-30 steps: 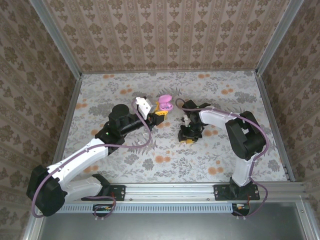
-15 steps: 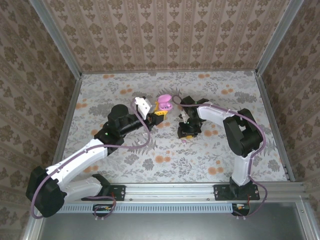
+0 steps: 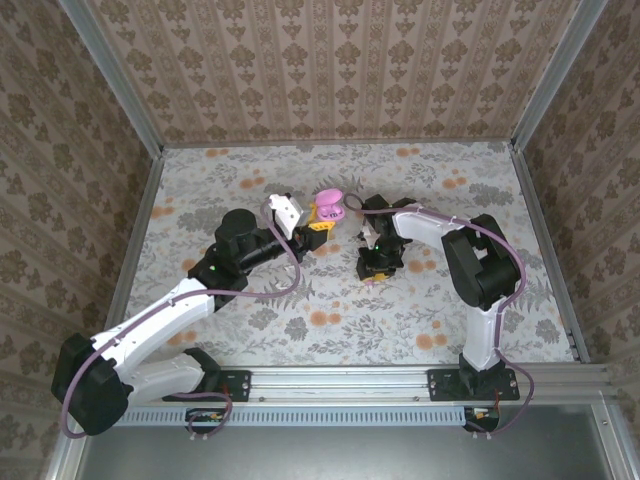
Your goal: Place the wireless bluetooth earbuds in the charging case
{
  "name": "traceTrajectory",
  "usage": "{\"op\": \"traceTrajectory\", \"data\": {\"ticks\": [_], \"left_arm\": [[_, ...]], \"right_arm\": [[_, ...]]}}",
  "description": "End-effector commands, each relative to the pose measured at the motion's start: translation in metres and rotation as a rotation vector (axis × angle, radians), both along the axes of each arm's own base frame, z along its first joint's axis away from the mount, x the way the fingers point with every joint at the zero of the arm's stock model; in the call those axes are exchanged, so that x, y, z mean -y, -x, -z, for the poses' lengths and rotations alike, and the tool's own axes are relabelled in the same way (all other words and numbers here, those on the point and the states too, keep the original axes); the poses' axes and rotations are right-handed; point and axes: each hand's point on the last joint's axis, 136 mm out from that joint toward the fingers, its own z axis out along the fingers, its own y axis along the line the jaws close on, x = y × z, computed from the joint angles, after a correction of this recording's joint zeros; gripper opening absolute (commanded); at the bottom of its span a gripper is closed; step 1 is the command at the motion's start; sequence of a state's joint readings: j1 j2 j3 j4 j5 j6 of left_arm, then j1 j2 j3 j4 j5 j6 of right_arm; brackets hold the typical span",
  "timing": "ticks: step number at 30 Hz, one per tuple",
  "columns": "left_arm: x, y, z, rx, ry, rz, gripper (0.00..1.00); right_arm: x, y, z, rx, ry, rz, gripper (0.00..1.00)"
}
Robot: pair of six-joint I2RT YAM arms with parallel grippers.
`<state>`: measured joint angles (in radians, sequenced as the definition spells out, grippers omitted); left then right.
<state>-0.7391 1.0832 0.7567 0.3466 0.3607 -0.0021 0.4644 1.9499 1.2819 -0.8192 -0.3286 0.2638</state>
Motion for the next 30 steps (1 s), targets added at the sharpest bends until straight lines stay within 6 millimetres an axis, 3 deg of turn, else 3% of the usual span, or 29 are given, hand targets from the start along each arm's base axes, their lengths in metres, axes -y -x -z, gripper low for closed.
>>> {"op": "traceTrajectory", "data": {"ticks": [1, 21, 30], "left_arm": [[-0.003, 0.002, -0.013, 0.043, 0.022, -0.007, 0.34], [-0.002, 0.001, -0.013, 0.046, 0.021, -0.006, 0.34], [-0.002, 0.001, -0.012, 0.045, 0.019, -0.004, 0.34]], "right_arm": [[0.0, 0.015, 0.006, -0.065, -0.006, -0.004, 0.35], [0.0, 0.026, 0.005, -0.063, 0.004, 0.042, 0.35], [0.005, 0.033, 0.008, -0.053, 0.085, 0.012, 0.33]]}}
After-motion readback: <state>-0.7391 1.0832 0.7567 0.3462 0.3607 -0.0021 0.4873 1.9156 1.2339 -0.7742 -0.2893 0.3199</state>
